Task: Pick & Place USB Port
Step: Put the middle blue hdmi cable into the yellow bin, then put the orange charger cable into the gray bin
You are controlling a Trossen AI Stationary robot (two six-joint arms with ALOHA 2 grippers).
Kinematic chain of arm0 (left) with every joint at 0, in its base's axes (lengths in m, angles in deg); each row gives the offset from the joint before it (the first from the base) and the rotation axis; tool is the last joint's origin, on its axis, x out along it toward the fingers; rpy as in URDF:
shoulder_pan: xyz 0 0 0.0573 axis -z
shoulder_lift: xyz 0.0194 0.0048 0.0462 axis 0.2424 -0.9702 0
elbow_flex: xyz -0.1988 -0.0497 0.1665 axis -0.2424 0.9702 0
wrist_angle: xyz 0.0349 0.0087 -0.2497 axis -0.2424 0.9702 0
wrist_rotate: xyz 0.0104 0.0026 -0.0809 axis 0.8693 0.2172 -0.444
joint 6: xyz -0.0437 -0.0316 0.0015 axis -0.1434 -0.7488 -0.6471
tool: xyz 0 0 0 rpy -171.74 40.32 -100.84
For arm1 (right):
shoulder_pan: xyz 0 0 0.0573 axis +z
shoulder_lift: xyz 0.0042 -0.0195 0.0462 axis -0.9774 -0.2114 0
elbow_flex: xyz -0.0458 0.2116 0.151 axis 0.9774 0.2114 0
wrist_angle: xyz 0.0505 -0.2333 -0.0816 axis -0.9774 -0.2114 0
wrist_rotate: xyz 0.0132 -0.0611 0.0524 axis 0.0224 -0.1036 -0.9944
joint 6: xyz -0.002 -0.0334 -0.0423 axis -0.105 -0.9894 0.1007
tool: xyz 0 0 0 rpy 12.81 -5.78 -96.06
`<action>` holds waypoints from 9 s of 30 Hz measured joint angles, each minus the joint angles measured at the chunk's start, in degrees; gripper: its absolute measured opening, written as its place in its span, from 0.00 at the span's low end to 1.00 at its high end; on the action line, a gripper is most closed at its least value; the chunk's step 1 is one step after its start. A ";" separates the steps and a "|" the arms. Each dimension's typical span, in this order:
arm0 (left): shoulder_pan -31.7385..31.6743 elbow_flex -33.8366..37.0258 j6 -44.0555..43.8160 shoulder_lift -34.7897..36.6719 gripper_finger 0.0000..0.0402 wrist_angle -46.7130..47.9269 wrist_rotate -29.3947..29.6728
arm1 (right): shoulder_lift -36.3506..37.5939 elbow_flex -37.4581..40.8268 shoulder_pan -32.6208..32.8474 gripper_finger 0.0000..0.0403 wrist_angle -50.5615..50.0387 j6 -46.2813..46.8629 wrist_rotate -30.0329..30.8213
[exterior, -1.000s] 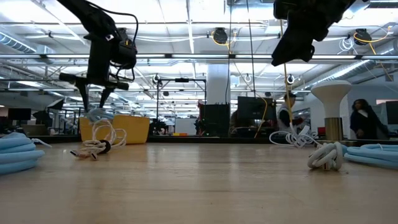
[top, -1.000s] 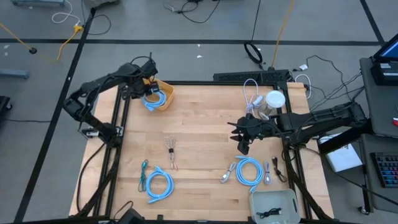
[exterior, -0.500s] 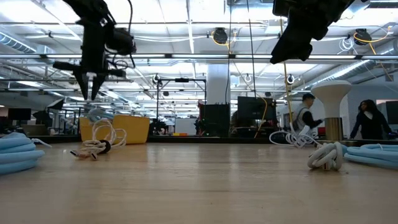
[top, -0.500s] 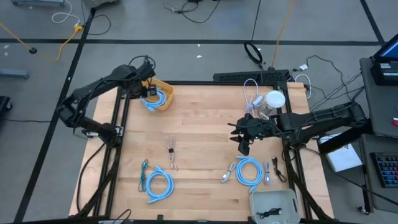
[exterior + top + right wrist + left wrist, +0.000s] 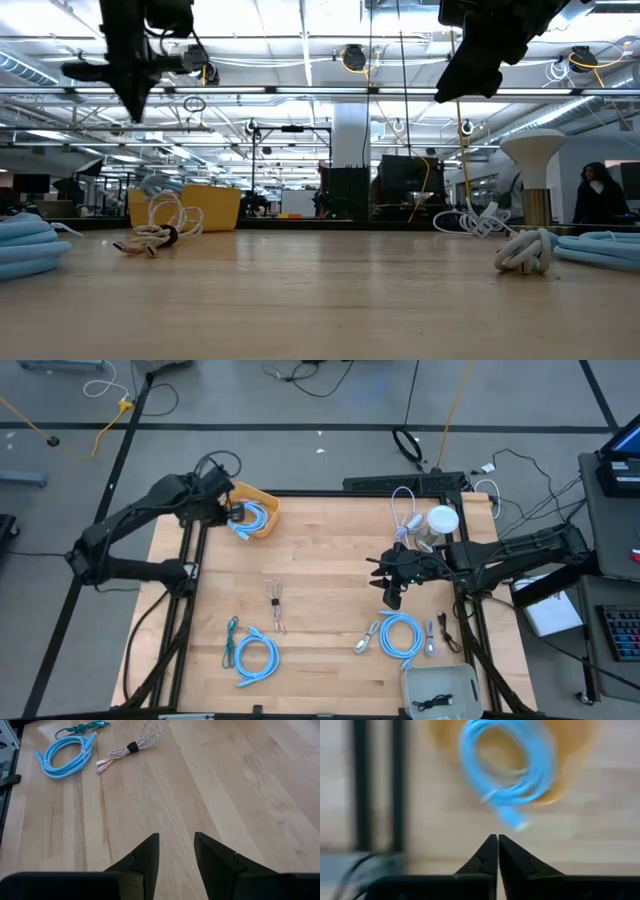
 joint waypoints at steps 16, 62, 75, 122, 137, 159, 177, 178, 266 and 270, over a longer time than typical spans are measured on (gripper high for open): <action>1.55 19.37 -2.23 -4.60 0.00 -12.44 -4.66 | -0.01 0.00 0.01 0.29 -0.18 1.33 -1.55; -2.98 19.73 -0.41 -12.08 0.00 -36.75 -13.63 | -0.01 -0.02 2.39 0.29 -0.09 3.84 -1.15; 21.72 19.60 1.55 9.31 0.00 -50.31 -30.11 | -0.01 -0.02 2.37 0.29 -1.01 1.40 -1.29; 43.87 33.23 -39.06 -5.21 0.73 -49.89 3.10 | -9.39 -7.72 -0.61 0.29 1.59 1.53 -5.46; 37.47 34.03 -30.17 -16.73 0.04 -71.80 -2.90 | -7.48 -7.69 2.30 0.29 -3.44 2.91 -2.51; 40.12 14.15 -9.52 -12.84 0.02 -72.99 8.03 | -7.55 -0.38 -2.12 0.29 23.03 12.47 -16.14; 46.61 8.38 -2.15 -12.86 0.02 -76.10 11.43 | -8.42 1.14 -6.46 0.38 38.11 27.17 -20.73; 46.91 8.38 -2.14 -12.86 0.02 -76.67 12.15 | -8.86 1.14 -6.88 0.40 39.26 29.03 -22.05; 42.00 8.30 1.18 -17.82 0.03 -95.31 5.74 | -17.56 1.07 -9.11 0.05 58.80 32.97 -27.22; 41.64 8.32 1.35 -17.33 0.21 -94.92 6.53 | -17.54 1.07 -9.04 0.04 58.64 33.00 -28.93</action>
